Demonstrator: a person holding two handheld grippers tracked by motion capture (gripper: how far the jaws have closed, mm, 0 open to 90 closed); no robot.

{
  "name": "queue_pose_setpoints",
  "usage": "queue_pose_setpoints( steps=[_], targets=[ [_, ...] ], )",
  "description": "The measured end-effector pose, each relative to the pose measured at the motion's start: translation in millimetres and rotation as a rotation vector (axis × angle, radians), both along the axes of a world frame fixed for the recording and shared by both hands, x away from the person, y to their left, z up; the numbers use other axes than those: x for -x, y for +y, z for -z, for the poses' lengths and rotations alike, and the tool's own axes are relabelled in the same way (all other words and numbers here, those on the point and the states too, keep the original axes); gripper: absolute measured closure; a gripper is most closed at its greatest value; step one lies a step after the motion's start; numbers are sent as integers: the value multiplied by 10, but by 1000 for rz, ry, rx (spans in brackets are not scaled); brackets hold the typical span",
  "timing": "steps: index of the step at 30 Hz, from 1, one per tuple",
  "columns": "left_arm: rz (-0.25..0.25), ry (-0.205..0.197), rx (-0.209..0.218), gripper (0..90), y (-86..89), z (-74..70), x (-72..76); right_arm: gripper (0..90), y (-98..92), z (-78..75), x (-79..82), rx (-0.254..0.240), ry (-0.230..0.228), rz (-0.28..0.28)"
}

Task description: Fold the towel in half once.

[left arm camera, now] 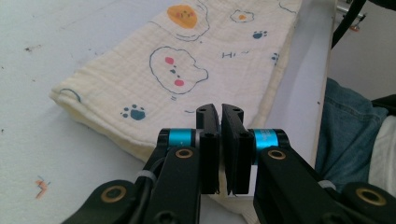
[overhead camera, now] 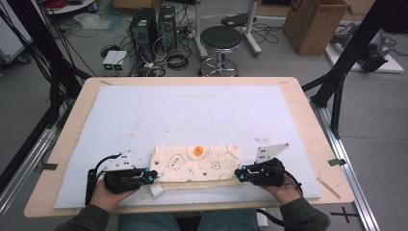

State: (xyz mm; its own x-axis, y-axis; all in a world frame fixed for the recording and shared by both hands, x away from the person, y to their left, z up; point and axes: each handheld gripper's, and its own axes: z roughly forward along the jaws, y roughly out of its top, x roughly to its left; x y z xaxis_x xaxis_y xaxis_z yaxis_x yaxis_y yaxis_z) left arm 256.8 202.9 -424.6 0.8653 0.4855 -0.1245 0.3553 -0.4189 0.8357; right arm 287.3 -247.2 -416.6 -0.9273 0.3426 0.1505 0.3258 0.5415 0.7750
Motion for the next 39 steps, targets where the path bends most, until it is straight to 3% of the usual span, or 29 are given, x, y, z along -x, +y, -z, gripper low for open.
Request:
queue_pose_setpoints(
  steps=[6, 8, 11, 12, 19, 25, 29, 34, 39],
  targets=[
    [24, 1, -24, 851, -21, 12, 54, 842, 13, 44, 39, 22, 23, -30],
    [38, 2, -12, 828, -18, 9, 63, 797, 24, 54, 48, 17, 24, -48],
    [34, 2, 23, 753, -16, -9, 49, 744, 33, 34, 54, -27, 18, -80],
    [32, 6, 38, 741, -22, -11, 48, 737, 39, 28, 51, -35, 18, -76],
    [30, 8, 33, 772, -33, -1, 28, 756, 53, 68, -19, -15, 25, -41],
    [22, 21, -13, 796, -48, 43, 5, 754, 58, 151, -55, 43, 40, -28],
    [37, 39, -83, 795, -71, 100, -9, 738, 84, 205, -61, 80, 57, -20],
    [59, 54, -134, 790, -107, 147, 0, 739, 82, 227, -58, 88, 69, -14],
    [57, 51, -136, 791, -101, 154, 2, 731, 71, 232, -35, 91, 65, -11]
  ],
)
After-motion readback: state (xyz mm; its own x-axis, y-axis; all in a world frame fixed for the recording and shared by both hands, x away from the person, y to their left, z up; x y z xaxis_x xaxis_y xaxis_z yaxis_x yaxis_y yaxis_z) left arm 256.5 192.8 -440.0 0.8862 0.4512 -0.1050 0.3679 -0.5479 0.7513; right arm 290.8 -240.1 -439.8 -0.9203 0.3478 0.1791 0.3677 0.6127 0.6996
